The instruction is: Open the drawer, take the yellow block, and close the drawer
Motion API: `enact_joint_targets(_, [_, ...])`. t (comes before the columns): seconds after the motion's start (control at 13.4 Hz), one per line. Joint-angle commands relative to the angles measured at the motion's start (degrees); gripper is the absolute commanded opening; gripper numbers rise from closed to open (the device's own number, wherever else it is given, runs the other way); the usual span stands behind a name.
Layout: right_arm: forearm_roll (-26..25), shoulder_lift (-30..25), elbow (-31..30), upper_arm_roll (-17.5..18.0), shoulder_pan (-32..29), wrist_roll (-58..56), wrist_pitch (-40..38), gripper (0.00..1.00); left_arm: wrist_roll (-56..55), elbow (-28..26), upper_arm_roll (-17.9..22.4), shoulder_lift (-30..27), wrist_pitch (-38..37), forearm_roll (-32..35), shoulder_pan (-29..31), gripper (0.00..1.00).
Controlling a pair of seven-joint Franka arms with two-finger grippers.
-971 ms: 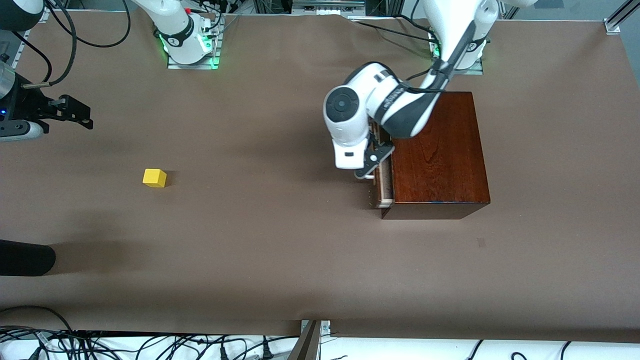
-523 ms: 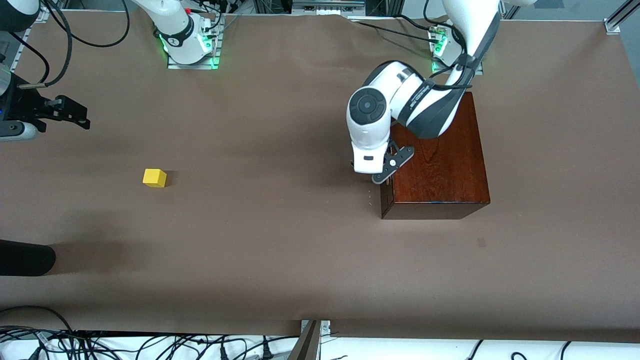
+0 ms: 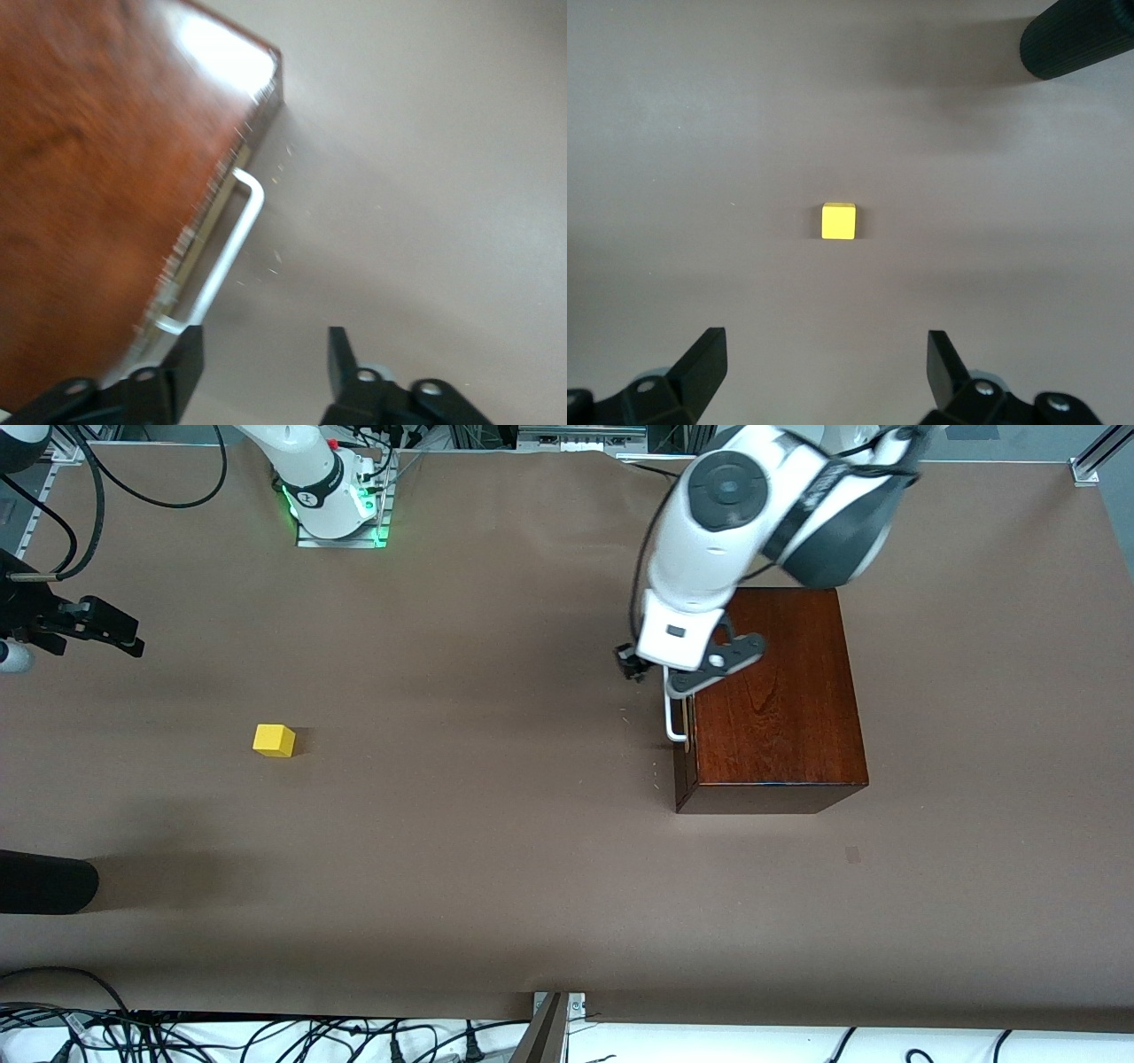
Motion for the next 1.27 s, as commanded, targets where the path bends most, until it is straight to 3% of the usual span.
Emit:
enact_joint_targets(0.0, [0.0, -0.2, 1.3, 0.4, -0.4, 1.1, -1.2, 1.00, 11.1, -0.5, -0.1, -4.6, -5.7, -1.4, 4.8, 1.00])
enact_joint_targets(0.22, [0.0, -0.2, 1.3, 0.4, -0.4, 1.0, -1.2, 1.00, 23.8, 0.0, 3.1, -8.6, -11.5, -1.2, 7.7, 1.00])
enact_joint_targets(0.52, [0.0, -0.2, 1.3, 0.4, -0.4, 1.0, -1.8, 1.00, 42.2, 0.0, 13.7, -11.9, -17.8, -1.5, 7.7, 1.00])
enact_joint_targets(0.67, [0.0, -0.2, 1.3, 0.4, -0.4, 1.0, -1.8, 1.00, 49.1, -1.0, 16.5, -13.4, -18.3, -1.4, 7.9, 1.00])
enact_joint_targets(0.82, [0.0, 0.0, 1.3, 0.3, -0.4, 1.0, -1.8, 1.00, 53.6, -1.5, 18.7, -14.3, -18.7, -0.8, 8.4, 1.00])
enact_joint_targets(1.2, [0.0, 0.1, 3.0, 0.3, -0.4, 1.0, -2.9, 1.00, 58.3, -5.4, 19.0, -17.0, -13.4, 1.5, 10.1, 1.00])
